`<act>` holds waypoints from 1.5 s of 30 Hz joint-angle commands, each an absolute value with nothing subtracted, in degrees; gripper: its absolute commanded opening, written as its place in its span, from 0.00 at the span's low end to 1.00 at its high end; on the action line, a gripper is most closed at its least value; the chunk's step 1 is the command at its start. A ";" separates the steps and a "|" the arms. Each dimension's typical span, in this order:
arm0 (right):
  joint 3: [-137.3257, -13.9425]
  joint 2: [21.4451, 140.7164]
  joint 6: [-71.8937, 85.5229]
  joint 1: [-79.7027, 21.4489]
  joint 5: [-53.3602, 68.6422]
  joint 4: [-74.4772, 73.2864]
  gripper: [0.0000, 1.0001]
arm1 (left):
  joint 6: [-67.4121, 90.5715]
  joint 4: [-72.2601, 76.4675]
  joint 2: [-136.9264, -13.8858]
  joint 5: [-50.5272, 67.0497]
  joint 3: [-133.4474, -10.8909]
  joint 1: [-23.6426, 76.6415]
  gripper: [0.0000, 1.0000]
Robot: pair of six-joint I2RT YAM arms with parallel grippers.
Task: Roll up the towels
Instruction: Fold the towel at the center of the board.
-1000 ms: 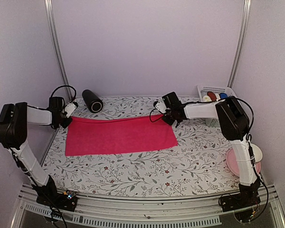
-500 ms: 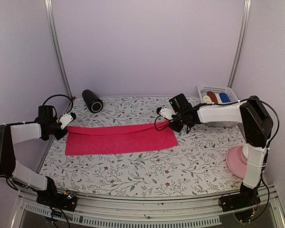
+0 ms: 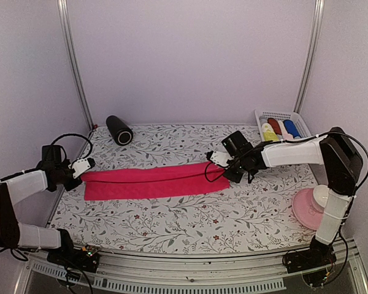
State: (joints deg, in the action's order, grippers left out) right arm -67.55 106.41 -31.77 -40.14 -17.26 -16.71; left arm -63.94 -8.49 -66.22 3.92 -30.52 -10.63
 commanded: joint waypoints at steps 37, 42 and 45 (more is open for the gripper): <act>-66.98 110.48 -26.90 -44.35 -18.47 -25.56 0.02 | -74.97 -22.00 -67.62 10.02 -26.72 -13.01 0.00; -66.73 110.03 -27.01 -44.98 -17.98 -26.02 0.02 | -74.72 -21.07 -68.16 8.05 -26.63 -13.01 0.04; -66.46 109.46 -27.16 -45.43 -18.90 -25.99 0.02 | -73.99 -20.13 -68.44 7.73 -26.78 -12.95 0.03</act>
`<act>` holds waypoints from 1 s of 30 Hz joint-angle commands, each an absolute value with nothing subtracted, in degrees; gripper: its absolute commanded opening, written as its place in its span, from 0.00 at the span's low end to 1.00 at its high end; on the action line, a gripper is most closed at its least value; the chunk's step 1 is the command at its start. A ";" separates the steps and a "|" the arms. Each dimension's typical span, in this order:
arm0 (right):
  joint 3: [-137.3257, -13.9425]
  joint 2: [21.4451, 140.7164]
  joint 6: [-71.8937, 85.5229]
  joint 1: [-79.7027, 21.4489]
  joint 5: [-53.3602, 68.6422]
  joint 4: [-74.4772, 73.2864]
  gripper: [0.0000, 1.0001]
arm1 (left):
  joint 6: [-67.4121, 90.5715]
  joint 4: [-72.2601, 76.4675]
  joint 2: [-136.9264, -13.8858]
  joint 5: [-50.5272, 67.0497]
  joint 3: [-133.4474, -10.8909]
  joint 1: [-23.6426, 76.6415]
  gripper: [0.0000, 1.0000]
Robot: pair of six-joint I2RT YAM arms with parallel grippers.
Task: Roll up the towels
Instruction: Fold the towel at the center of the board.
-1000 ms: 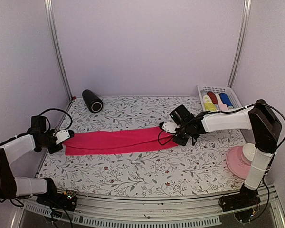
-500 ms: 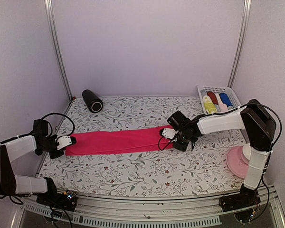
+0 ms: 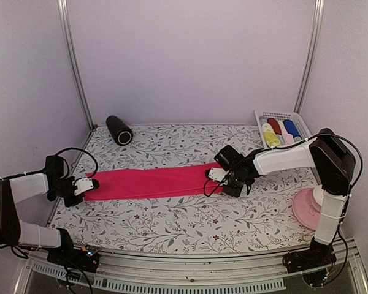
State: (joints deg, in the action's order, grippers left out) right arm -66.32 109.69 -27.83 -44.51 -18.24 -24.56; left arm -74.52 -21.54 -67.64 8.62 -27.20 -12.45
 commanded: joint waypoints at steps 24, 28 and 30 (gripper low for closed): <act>-62.08 106.36 -29.31 -47.79 -19.34 -24.66 0.02 | -72.29 -19.41 -69.08 8.08 -27.65 -13.13 0.08; -62.07 106.63 -28.89 -47.90 -20.11 -25.51 0.12 | -72.39 -19.48 -68.96 7.35 -28.20 -13.30 0.20; -62.05 106.42 -28.68 -47.90 -20.17 -25.87 0.17 | -72.40 -20.05 -68.46 7.24 -29.10 -13.73 0.32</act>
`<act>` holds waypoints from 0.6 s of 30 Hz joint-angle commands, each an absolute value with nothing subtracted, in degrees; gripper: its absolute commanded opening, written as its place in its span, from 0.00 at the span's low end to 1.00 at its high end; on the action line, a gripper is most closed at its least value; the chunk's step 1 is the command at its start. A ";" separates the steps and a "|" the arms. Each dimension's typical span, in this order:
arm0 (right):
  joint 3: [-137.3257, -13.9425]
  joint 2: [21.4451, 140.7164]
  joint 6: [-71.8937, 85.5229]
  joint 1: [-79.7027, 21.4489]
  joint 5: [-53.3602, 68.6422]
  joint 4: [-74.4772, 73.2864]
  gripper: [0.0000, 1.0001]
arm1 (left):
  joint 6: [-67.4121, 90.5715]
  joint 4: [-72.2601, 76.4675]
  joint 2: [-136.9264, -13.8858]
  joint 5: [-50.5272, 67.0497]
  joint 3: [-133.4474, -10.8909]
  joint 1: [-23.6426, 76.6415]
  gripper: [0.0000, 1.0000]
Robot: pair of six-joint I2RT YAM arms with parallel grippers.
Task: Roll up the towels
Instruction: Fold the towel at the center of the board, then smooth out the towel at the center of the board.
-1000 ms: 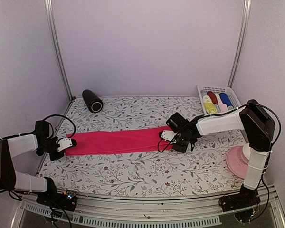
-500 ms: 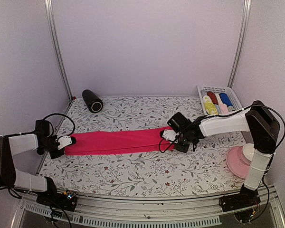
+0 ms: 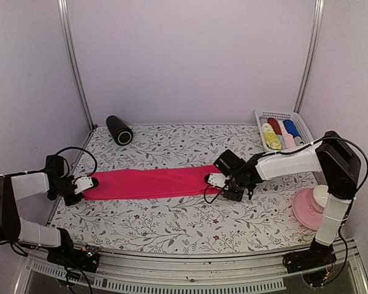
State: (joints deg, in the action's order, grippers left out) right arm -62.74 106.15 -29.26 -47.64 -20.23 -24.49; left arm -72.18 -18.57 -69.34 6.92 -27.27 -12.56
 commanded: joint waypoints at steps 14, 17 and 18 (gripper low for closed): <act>-63.29 95.04 -28.22 -47.80 -9.96 -21.47 0.84 | -65.61 -28.81 -67.05 21.02 -44.64 -17.94 0.97; -67.89 97.40 -25.98 -46.76 -14.33 -19.44 0.96 | -55.69 -24.27 -68.97 19.12 -46.25 -13.54 0.97; -70.42 98.93 -24.13 -46.02 -14.63 -19.50 0.96 | -53.53 -22.63 -69.60 17.67 -46.24 -11.29 0.97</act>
State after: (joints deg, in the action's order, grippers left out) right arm -63.79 96.40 -28.32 -47.53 -12.88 -23.46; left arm -65.60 -26.39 -67.29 17.08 -44.51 -16.84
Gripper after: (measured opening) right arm 0.943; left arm 0.973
